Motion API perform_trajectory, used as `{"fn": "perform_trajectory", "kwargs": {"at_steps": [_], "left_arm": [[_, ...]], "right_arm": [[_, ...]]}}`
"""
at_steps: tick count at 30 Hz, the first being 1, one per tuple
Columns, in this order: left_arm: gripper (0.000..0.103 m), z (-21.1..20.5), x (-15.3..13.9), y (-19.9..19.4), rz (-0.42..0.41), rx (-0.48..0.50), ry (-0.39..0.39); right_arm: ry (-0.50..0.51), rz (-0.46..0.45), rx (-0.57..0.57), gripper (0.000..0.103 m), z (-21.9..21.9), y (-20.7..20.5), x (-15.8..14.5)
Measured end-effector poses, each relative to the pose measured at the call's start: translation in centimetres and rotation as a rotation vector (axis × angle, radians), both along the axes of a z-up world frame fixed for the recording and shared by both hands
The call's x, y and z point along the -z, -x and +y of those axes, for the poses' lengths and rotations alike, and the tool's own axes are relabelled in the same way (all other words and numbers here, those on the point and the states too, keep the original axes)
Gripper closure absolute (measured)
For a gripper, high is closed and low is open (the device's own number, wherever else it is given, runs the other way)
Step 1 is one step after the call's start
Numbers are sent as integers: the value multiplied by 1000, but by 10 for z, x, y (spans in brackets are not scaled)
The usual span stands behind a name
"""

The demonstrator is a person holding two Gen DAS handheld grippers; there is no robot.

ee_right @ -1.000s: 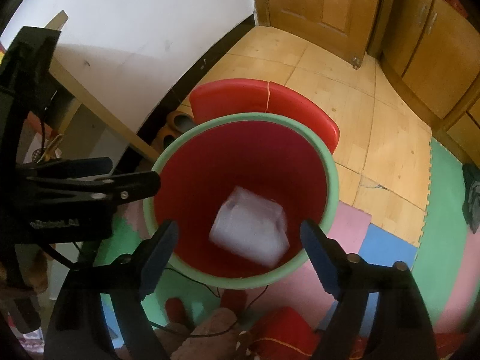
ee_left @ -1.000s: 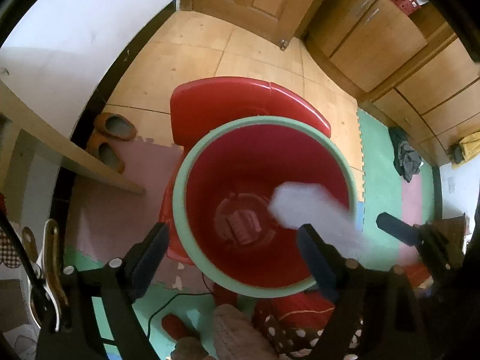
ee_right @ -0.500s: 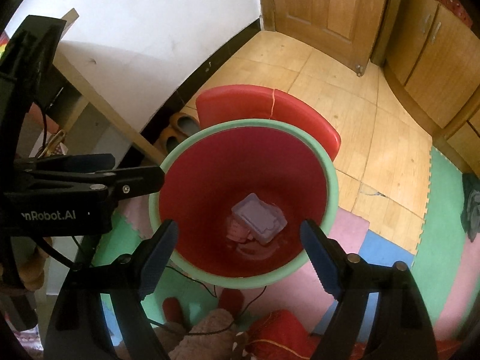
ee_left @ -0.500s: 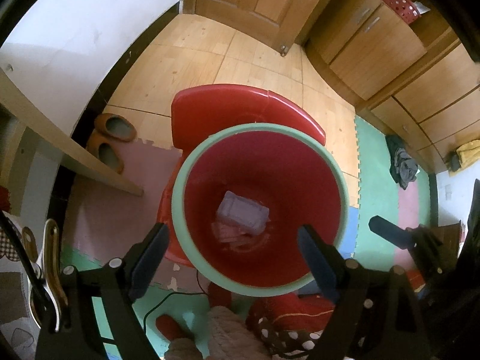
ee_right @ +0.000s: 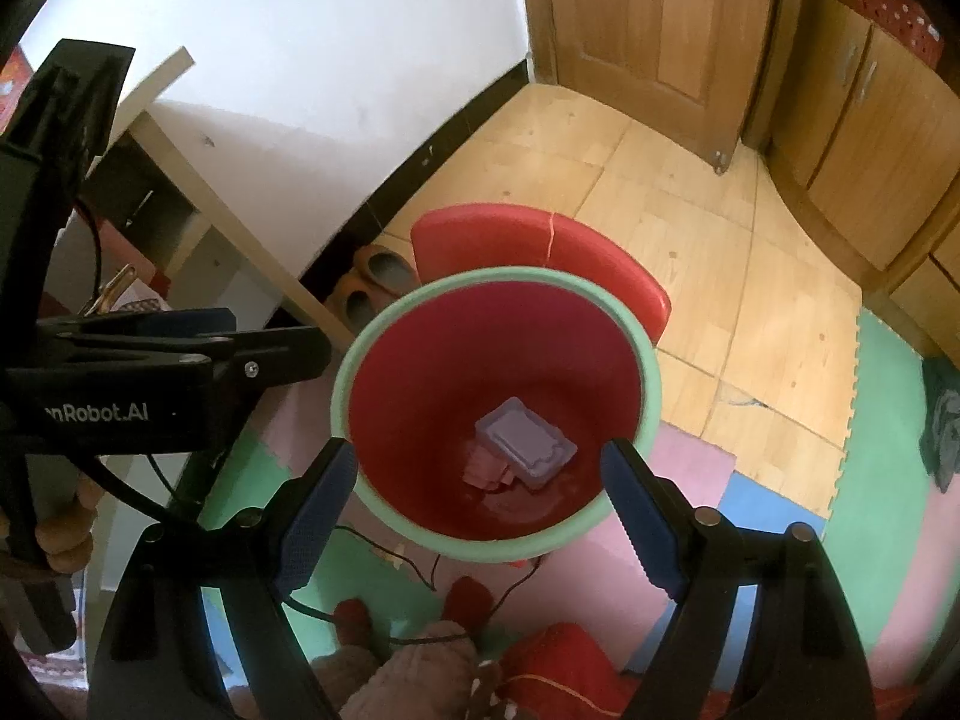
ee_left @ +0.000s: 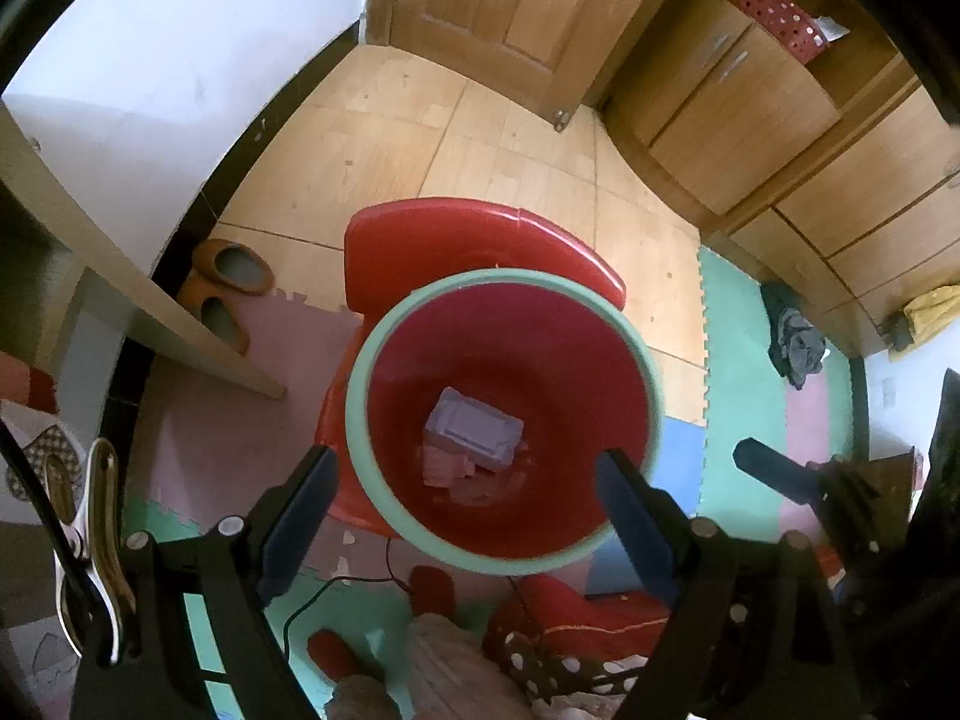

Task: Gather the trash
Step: 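Move both open tools back toward the trash on the bed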

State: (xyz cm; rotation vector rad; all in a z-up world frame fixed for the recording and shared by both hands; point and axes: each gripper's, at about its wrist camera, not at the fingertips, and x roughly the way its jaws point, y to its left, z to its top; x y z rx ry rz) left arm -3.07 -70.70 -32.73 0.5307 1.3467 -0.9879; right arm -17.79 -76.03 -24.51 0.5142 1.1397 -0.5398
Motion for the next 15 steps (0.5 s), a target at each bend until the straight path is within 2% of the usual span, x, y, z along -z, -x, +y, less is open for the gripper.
{"fn": "perform_trajectory", "kwargs": {"at_steps": [15], "left_arm": [[13,18,-62,8,-48,-19,32]], "right_arm": [[54,-85,-24,18,11,0,-57]]}}
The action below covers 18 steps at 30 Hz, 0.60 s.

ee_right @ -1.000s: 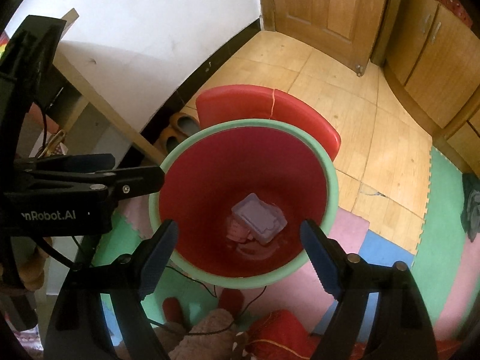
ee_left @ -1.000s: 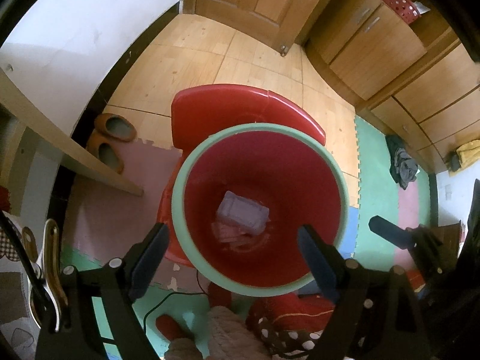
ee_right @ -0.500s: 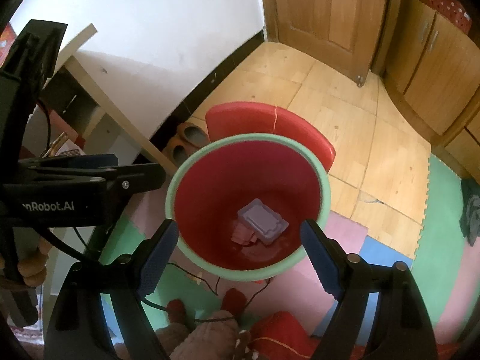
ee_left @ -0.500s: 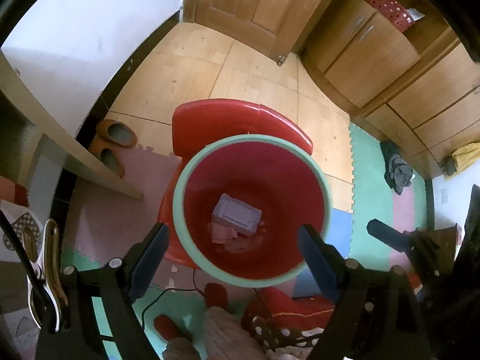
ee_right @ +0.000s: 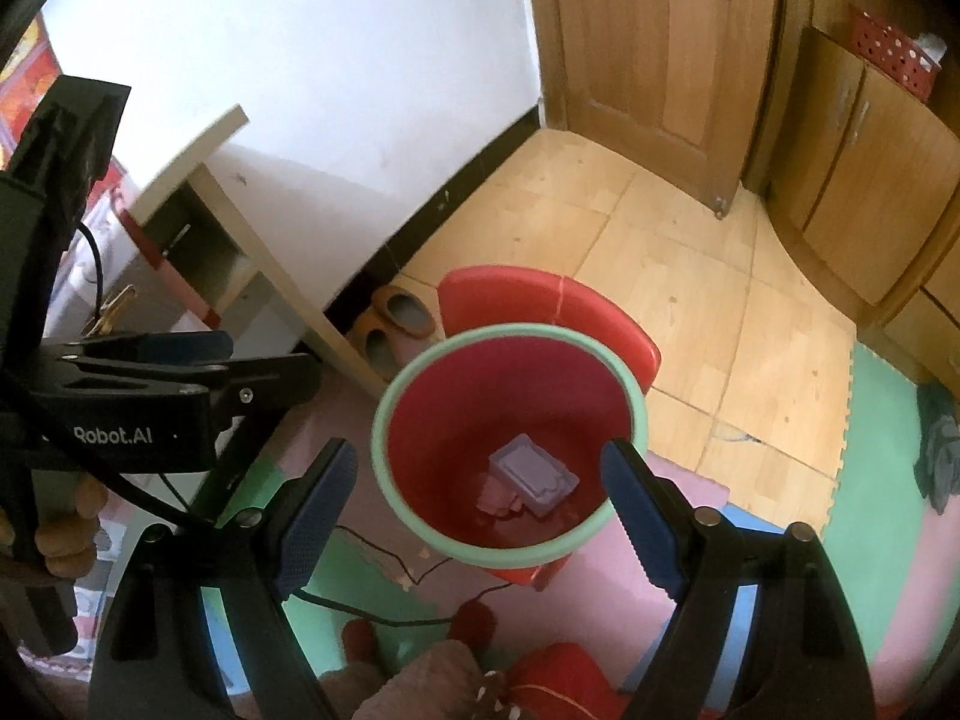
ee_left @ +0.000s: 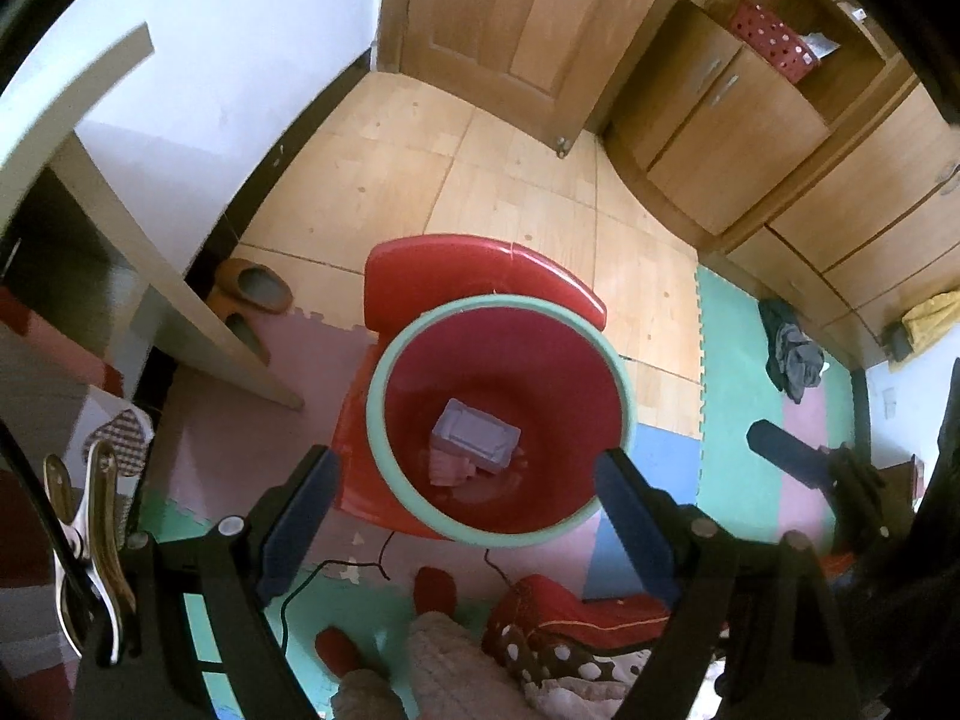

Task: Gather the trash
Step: 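Move both open tools back toward the trash on the bed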

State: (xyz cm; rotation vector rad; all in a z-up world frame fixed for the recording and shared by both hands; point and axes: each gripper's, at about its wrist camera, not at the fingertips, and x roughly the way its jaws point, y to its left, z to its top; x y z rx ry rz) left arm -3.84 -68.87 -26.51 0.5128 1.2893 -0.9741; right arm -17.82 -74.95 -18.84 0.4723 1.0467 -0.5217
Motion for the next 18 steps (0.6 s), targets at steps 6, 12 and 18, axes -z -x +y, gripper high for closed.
{"fn": "perform_trajectory", "kwargs": {"at_steps": [6,12,18], "left_arm": [[13,15,-30,-6,3,-38,34],[13,37,-67,-16,-30,-70,68],[13,71,-97,-28,-61,-121,89]], "right_arm": [[-12,-47,-42,18,11,-9,-24],[-7,-91,-100,18,31,-25,-50],[-15,-124,-151,18,52,-42,-71]]}}
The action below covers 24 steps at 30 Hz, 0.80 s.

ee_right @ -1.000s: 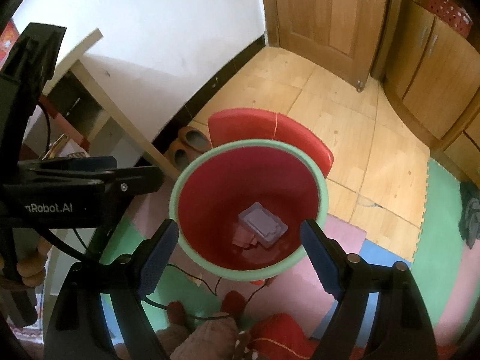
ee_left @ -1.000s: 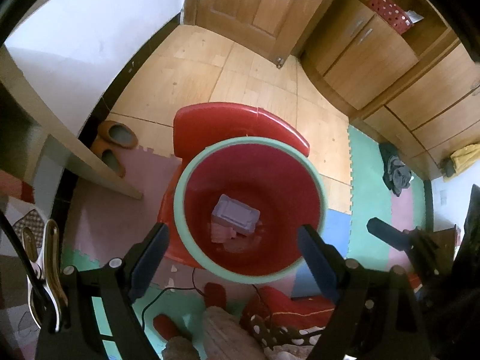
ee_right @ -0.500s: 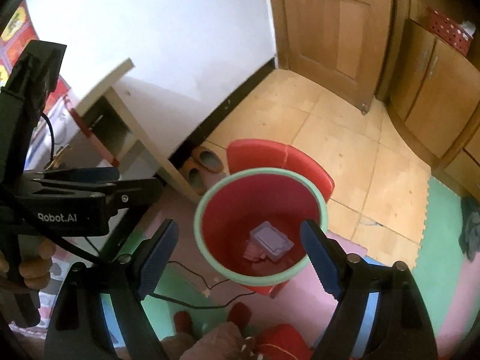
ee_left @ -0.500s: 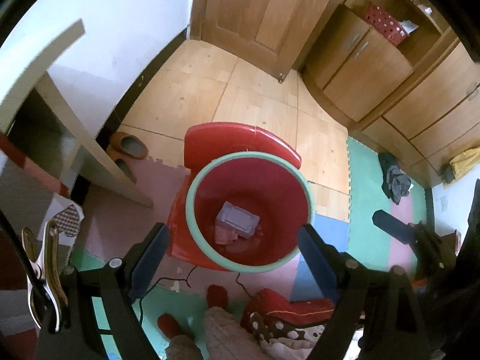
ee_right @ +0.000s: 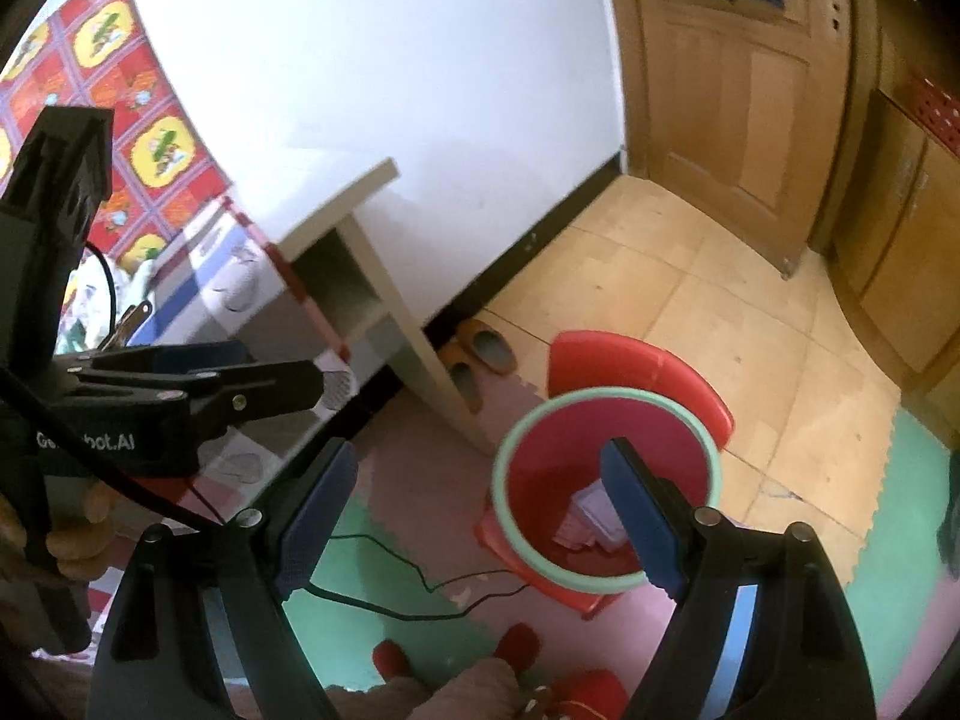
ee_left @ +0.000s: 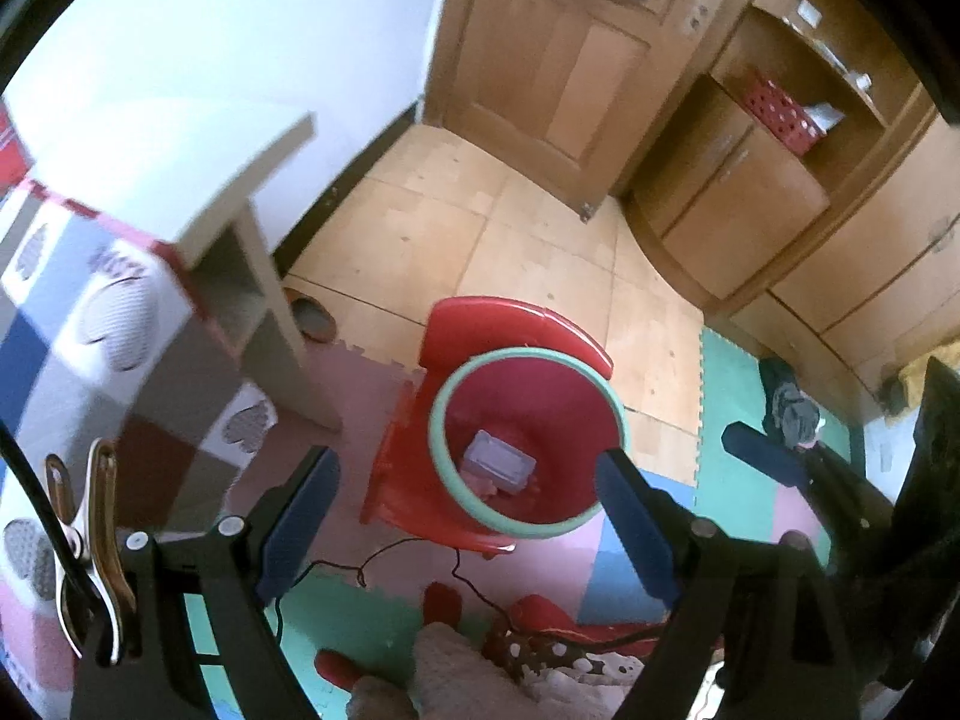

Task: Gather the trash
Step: 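Move both open tools back toward the trash on the bed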

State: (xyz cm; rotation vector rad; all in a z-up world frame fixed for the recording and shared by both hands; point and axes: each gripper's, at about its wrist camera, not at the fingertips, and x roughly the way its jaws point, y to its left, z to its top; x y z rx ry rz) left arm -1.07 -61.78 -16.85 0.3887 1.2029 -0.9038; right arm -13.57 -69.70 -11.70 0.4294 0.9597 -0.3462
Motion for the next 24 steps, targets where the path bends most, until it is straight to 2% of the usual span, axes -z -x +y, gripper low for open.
{"fn": "perform_trajectory", "kwargs": {"at_steps": [4,24], "left_arm": [[13,25,-16,-9,0,-41,9],[13,174,-92,-56,-107,-299,29]], "right_arm": [[5,-16,-38,18,16,-13,-13],[-6,-97,-271,18,130,-83,-60]]}}
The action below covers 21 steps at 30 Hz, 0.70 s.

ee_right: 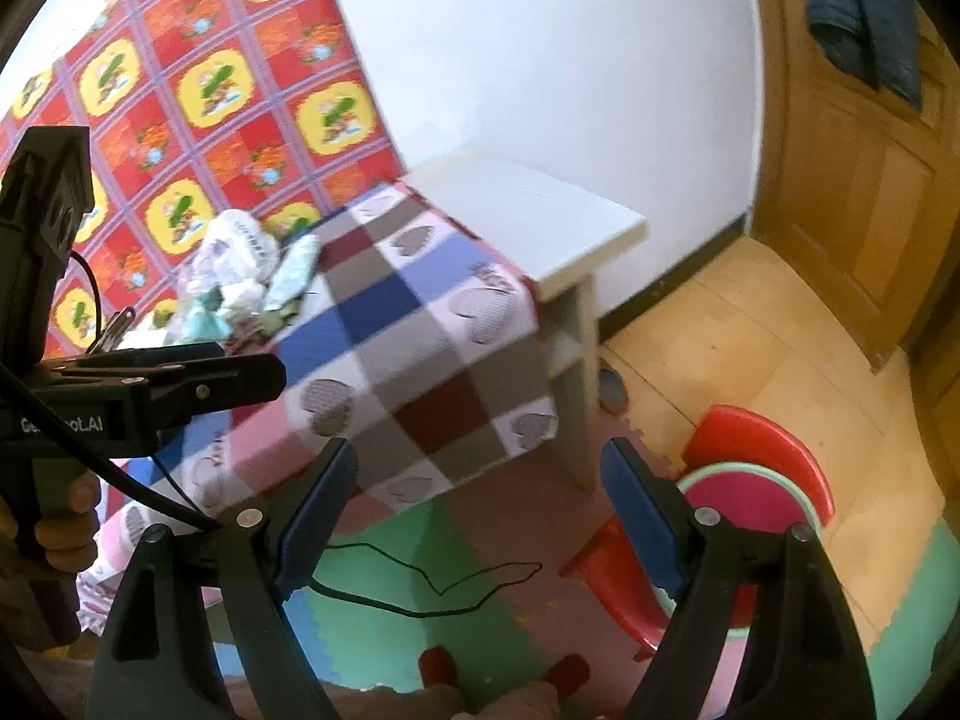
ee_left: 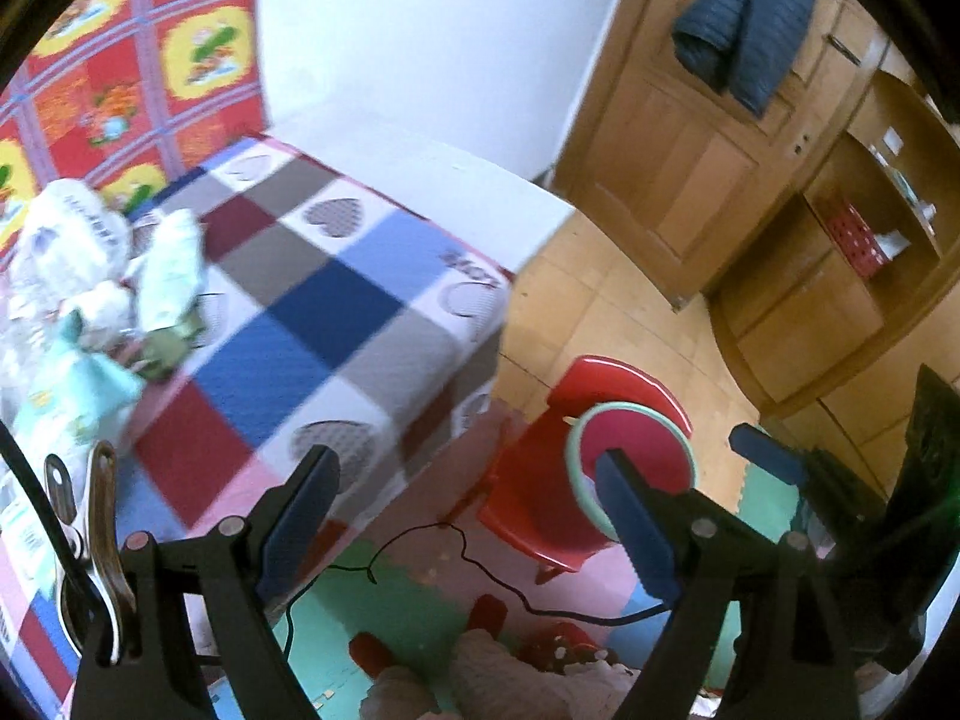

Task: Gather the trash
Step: 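Move both open tools back toward the trash on the bed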

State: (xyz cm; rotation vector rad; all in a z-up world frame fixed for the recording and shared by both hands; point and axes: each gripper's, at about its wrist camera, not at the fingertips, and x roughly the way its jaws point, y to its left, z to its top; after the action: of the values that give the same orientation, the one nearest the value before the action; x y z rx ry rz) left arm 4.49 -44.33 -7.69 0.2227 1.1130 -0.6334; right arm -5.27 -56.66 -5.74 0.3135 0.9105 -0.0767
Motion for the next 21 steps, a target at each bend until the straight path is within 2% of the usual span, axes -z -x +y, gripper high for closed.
{"fn": "perform_trajectory", "kwargs": {"at_steps": [11,21], "left_arm": [[13,95,-31,-16,-40,-141,18],[13,187,-39,-33,-74,-272,16]], "right_arm": [[-1,-27,-108,18,68,-31,-16],[6,-64,-137,18,121,-53,-25]]}}
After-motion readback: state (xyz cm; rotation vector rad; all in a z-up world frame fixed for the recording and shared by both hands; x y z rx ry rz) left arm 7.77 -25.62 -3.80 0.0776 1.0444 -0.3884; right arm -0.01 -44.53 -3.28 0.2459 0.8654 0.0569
